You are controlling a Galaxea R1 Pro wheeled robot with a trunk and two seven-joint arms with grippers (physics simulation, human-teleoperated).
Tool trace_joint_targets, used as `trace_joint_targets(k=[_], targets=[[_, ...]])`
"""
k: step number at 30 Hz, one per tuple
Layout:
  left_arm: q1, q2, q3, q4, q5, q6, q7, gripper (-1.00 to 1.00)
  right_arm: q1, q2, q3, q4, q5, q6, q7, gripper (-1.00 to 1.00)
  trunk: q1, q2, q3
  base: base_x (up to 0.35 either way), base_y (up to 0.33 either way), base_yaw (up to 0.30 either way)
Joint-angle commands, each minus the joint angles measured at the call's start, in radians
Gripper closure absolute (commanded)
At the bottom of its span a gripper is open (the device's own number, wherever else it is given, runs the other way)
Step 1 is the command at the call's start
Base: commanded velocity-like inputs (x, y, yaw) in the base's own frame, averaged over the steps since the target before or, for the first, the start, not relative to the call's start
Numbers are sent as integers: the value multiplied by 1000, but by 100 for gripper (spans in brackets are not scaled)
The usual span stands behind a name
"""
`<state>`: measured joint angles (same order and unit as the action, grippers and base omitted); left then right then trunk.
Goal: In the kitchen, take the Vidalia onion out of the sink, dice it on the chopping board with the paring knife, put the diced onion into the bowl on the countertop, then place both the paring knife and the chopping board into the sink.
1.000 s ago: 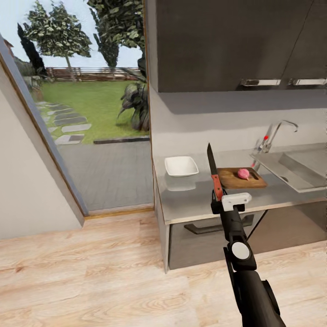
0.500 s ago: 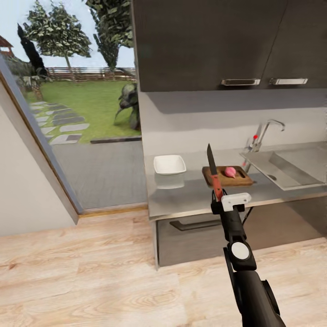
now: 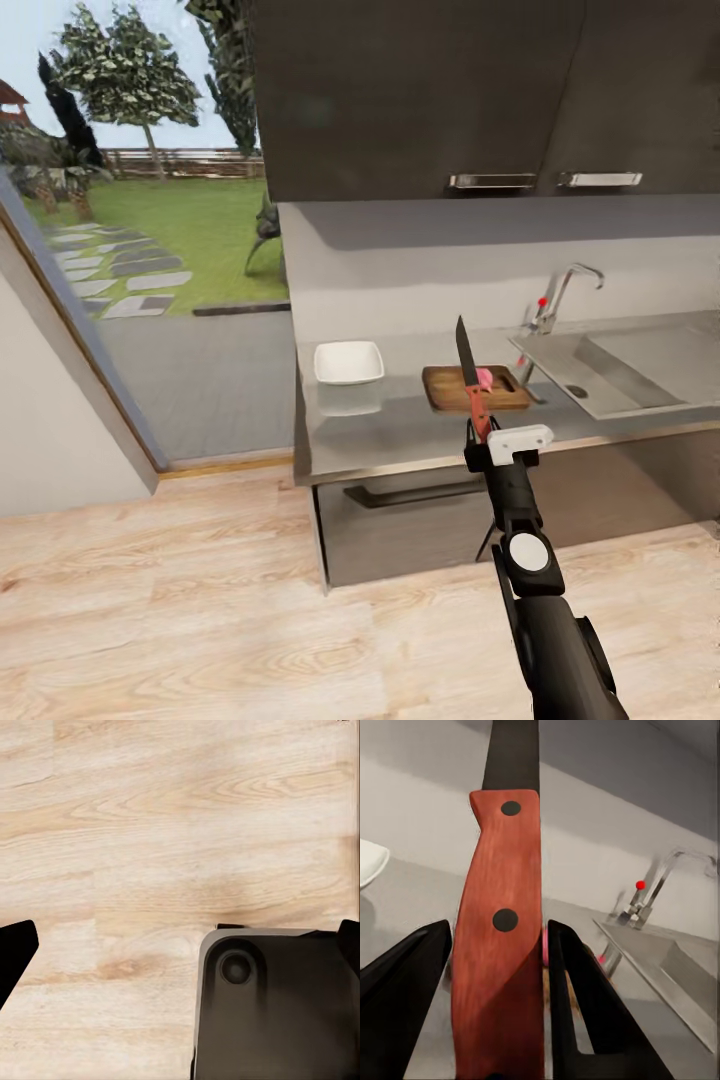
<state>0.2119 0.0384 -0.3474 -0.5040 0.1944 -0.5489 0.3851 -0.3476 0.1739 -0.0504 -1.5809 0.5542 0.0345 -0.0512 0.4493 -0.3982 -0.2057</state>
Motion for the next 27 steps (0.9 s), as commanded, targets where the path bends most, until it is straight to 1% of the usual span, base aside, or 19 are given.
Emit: trace_joint_targets(k=[1,10,17,19,21,23,25,27], targets=[[0,1,-8,-2,10,-2,6,-100,-1,1,0,-1,10,3,-2,100,1,-2,-2,65,-234,0],[-12,1,-8,4,10,-2,6,-100,-1,1,0,-1,11,4,-2,100,1,-2,-2,108,-236,0],[-12,1,-8,7,10,-2,6,-100,-1,1,0,2,12,4,-5,100,1,-2,-2,188,-236,0],[-13,1,-8,7,10,-2,6,-100,-1,1,0,2,20,4,-6,100,1,-2,-2,211,-234,0],[-13,1,-8,7,10,-2,6,-100,-1,1,0,2,48,4,-7,100,1,-2,-2,214,-234,0],[-13,1,-8,7,10,-2,6,-100,-1,1,0,2,129,5,-7,100,1,-2,-2,215,-234,0],[-13,1,-8,7,10,-2,6,-100,-1,1,0,2,187,17,-9,100,1,-2,-2,215,-234,0],[-13,1,-8,7,10,-3,6,-100,-1,1,0,2,232,48,-10,100,1,-2,-2,215,-234,0]])
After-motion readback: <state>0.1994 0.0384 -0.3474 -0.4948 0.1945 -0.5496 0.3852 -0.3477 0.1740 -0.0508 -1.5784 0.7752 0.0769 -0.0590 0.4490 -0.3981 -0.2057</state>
